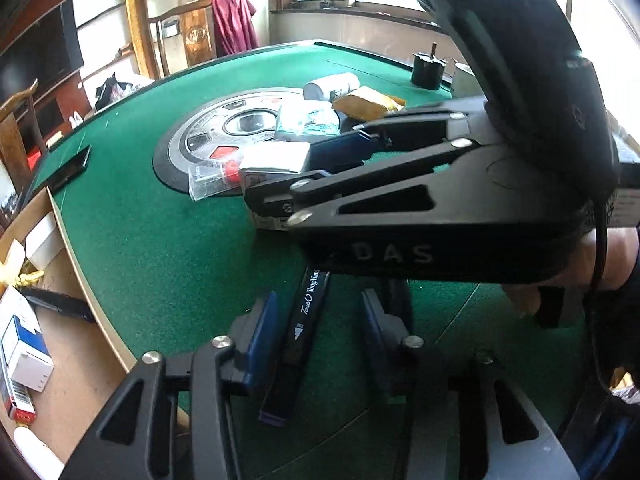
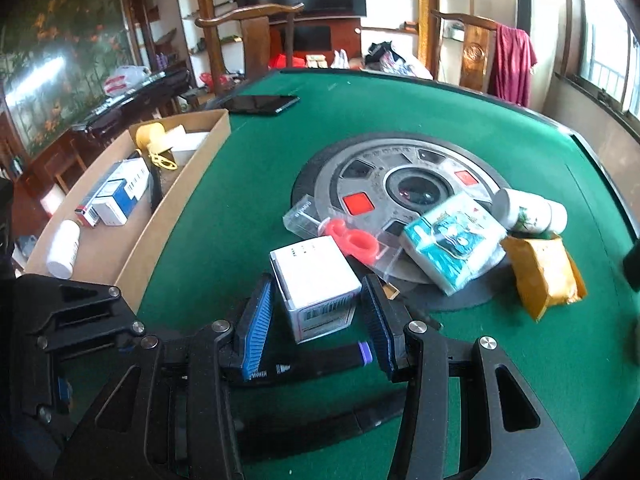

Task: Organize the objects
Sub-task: 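Grasp another black marker with the left tool while the right grasps a white barcode box, then carry the black marker and white barcode box over the cardboard tray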

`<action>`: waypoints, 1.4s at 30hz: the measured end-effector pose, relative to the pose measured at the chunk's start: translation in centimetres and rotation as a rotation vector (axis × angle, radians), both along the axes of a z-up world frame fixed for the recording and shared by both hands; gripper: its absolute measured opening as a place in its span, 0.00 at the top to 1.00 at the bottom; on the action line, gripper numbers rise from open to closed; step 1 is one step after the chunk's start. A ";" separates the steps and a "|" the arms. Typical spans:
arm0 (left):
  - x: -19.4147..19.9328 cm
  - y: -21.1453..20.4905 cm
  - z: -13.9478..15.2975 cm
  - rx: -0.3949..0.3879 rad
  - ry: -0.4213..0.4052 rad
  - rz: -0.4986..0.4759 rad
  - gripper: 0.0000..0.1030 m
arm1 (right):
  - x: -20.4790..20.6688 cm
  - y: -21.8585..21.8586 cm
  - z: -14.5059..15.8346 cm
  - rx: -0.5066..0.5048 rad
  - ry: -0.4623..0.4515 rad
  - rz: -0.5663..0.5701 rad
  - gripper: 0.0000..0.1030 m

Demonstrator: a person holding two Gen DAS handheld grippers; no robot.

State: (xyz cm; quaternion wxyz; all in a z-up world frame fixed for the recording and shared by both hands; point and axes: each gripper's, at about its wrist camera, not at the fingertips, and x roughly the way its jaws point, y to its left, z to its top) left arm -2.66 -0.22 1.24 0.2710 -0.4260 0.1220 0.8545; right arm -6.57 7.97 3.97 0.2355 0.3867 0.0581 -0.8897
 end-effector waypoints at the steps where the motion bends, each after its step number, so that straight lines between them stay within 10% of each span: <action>1: 0.0 -0.1 0.0 0.001 -0.001 0.004 0.82 | 0.0 0.0 -0.1 -0.009 0.000 0.001 0.57; 25: -1.3 -6.8 5.0 0.247 0.041 0.193 0.87 | 1.6 4.0 3.2 -0.293 0.049 -0.139 0.66; 42: -4.5 -16.5 5.4 0.335 0.030 0.522 0.87 | 4.8 -3.8 4.0 -0.344 0.018 0.067 0.66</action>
